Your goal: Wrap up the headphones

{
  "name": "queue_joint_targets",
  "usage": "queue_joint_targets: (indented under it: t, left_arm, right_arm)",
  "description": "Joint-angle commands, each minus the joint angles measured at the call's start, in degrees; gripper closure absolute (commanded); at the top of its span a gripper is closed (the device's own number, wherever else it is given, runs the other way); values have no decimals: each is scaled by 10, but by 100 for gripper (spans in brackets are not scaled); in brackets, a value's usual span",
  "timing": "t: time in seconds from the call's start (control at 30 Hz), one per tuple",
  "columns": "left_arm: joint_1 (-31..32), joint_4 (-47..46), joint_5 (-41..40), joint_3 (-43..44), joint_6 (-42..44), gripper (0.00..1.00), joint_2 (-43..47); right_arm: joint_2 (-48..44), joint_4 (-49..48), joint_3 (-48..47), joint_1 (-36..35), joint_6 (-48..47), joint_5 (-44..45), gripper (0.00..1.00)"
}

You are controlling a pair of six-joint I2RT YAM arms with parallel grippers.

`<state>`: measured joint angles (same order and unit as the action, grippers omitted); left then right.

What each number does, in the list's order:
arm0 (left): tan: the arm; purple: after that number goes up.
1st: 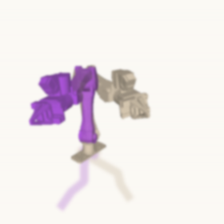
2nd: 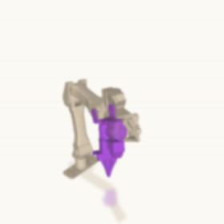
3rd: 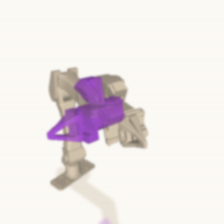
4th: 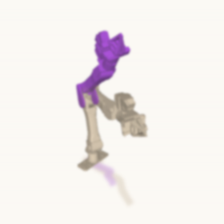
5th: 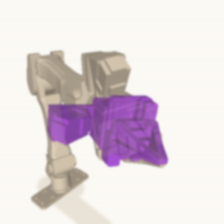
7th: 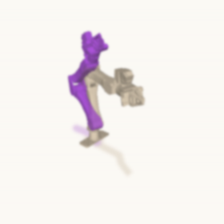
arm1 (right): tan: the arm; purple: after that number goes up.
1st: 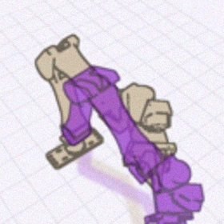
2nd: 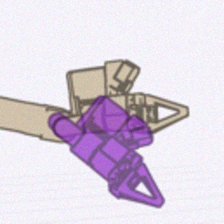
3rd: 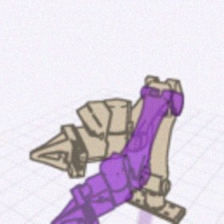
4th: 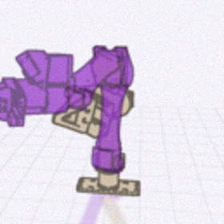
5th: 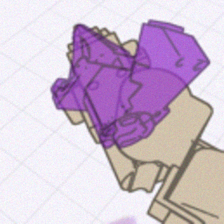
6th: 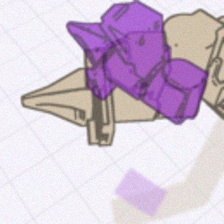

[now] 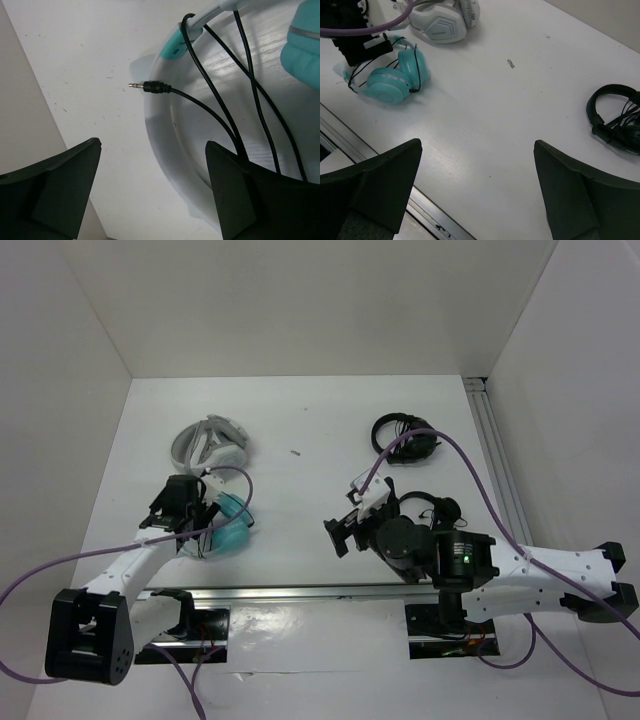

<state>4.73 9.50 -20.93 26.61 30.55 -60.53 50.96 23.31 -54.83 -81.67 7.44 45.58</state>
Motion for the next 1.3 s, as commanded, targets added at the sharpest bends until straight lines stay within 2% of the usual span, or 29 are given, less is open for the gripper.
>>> queue_joint_targets:
  t: [0.0,0.13,0.3,0.47,0.5,0.53,0.57,0.6,0.63,0.67,0.7,0.77,0.8,0.87,0.9,1.0,1.1,1.27]
  left_arm:
    - [-2,20,18,26,-13,0,21]
    - [-2,13,19,38,-36,0,47]
    - [4,-10,45,93,-41,0,97]
    - [26,7,32,202,-90,0,132]
    - [26,12,19,224,-117,0,137]
    - [32,24,-35,250,-216,0,137]
    - [32,97,-60,331,-273,0,132]
    - [32,155,-49,382,-323,0,117]
    - [32,211,-29,430,-411,0,83]
    - [32,264,-1,505,-448,0,68]
    - [32,338,89,528,-470,0,57]
    - [32,362,184,521,-507,0,63]
    - [32,362,273,501,-515,0,76]
    - [32,322,332,435,-546,0,116]
    - [32,313,344,418,-560,0,162]
    - [32,306,344,400,-564,0,221]
    - [32,320,296,406,-557,0,304]
    - [32,335,288,406,-552,0,364]
  right_arm:
    - [-1,-13,-1,-10,-7,5,0]
    - [-1,-13,-1,-10,-7,5,0]
    - [10,-19,-1,-10,-12,5,0]
    - [15,-19,-6,-10,-12,15,0]
    - [7,-19,-6,-10,-7,15,0]
    - [2,-25,-6,-10,0,27,0]
    - [-7,-25,-6,-10,6,34,0]
    - [-7,-25,-6,-10,20,40,0]
    - [-13,-25,-13,-10,29,56,0]
    - [-13,-17,-19,-10,40,65,0]
    - [-13,2,-39,-10,49,72,0]
    - [-7,30,-67,-10,71,79,0]
    - [2,45,-99,-10,78,79,0]
    - [9,95,-132,-10,104,79,0]
    - [9,109,-157,-10,109,79,0]
    - [-5,175,-195,-10,144,86,0]
    - [-23,277,-251,-10,197,94,0]
    - [-58,353,-288,-10,242,90,0]
